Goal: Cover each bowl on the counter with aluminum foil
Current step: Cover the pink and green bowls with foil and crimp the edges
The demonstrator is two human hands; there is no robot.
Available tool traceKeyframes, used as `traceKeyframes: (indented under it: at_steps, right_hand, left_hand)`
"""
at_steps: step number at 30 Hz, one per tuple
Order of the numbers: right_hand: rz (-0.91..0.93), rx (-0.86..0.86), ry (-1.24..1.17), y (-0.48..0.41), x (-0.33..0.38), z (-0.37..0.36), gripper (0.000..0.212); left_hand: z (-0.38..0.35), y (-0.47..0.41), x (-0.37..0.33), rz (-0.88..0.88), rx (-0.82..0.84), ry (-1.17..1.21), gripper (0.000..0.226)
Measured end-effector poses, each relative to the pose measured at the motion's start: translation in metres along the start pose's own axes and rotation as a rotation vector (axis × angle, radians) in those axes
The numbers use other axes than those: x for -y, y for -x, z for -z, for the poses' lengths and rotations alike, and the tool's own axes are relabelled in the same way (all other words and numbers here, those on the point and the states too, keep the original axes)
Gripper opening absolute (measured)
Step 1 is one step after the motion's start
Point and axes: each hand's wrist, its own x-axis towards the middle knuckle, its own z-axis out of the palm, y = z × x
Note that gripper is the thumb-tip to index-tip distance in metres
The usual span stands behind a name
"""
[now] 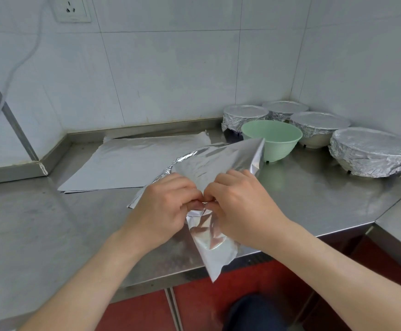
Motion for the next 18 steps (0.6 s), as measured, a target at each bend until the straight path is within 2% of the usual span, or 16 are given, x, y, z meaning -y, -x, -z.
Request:
traceKeyframes:
  at_steps: [4,7,9,13,18]
  right_hand:
    - [-0.033,0.060,-0.106,-0.003,0.005,0.008,0.018]
    - [-0.090,0.133,-0.360,-0.002,-0.006,0.021,0.019]
    - [-0.133,0.113,-0.453,-0.003,-0.016,0.027,0.014]
    - [-0.161,0.106,-0.519,-0.002,-0.021,0.028,0.010]
    - [-0.125,0.095,-0.501,0.000,-0.015,0.022,0.010]
  left_hand:
    - [0.007,0.000,0.005,0.058,0.030,0.087,0.018]
    - [0.018,0.001,0.008,0.159,0.046,0.156,0.008]
    - [0.024,0.002,0.010,0.215,0.056,0.170,0.008]
    - [0.029,-0.001,0.009,0.245,0.054,0.182,0.017]
    - [0.021,-0.006,-0.006,0.276,0.019,0.286,0.008]
